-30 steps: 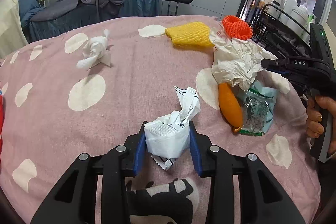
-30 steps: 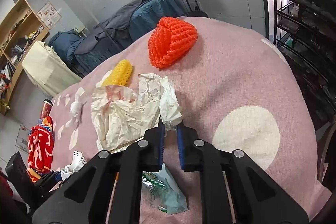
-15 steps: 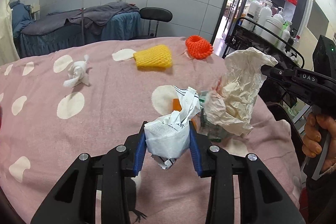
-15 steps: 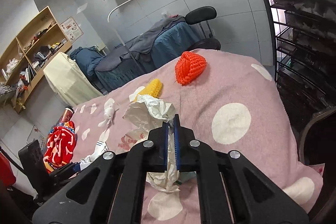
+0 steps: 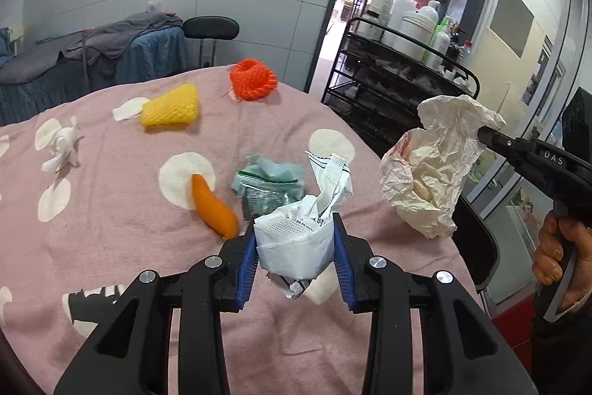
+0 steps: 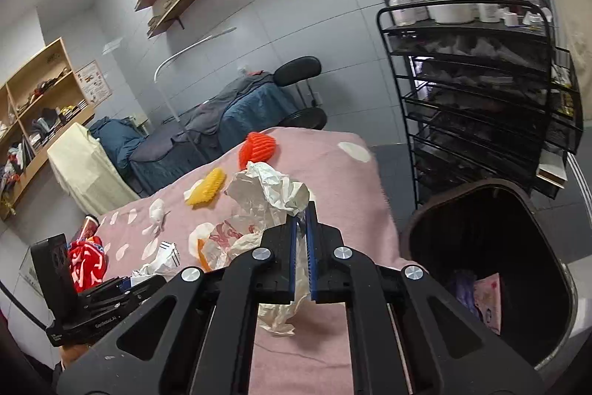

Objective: Collect trash
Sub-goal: 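Carry the tissue and crumpled paper to the bin and release the paper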

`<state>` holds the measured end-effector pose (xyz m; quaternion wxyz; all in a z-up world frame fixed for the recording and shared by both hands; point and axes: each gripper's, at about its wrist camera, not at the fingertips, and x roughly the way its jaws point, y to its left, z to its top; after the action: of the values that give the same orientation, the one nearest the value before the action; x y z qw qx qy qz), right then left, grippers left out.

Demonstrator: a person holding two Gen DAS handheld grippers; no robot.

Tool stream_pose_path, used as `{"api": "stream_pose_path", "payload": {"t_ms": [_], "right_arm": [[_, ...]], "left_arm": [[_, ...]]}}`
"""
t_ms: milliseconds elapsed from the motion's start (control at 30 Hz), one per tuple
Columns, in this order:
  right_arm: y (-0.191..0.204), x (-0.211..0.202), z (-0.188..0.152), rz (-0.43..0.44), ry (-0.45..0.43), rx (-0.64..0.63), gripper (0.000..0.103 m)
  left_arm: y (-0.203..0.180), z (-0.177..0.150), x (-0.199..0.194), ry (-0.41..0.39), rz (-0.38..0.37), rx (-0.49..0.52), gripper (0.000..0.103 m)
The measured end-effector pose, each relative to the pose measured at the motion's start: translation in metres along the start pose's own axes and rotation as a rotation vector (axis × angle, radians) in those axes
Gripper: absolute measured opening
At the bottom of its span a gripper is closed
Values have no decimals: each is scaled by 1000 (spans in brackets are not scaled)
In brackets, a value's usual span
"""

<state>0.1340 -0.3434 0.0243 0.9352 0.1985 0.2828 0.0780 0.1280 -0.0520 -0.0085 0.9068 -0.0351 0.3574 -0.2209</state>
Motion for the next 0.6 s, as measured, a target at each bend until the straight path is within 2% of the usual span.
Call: {"api": "stream_pose_path", "payload": {"t_ms": [133,233,400,500,600], "right_arm": [[-35,-28,-4,-112,-39,32,6],[-57,-41,-6,-159,-55,67,6],[-84,-58,-13,-331,-74,44,6],[-99,-56,-19,-425,-58,14,6],[-114,-46,-29,-482,-25,3,6]], "left_arm": [[-23,0,9,12,-47,38,37],[-39,0,18,24,-77,61,37],[-67,-1,31,50,-131,106,37],[-83,0,39,63,-162,135,37],[-98,3,49,78,-193,153,37]]}}
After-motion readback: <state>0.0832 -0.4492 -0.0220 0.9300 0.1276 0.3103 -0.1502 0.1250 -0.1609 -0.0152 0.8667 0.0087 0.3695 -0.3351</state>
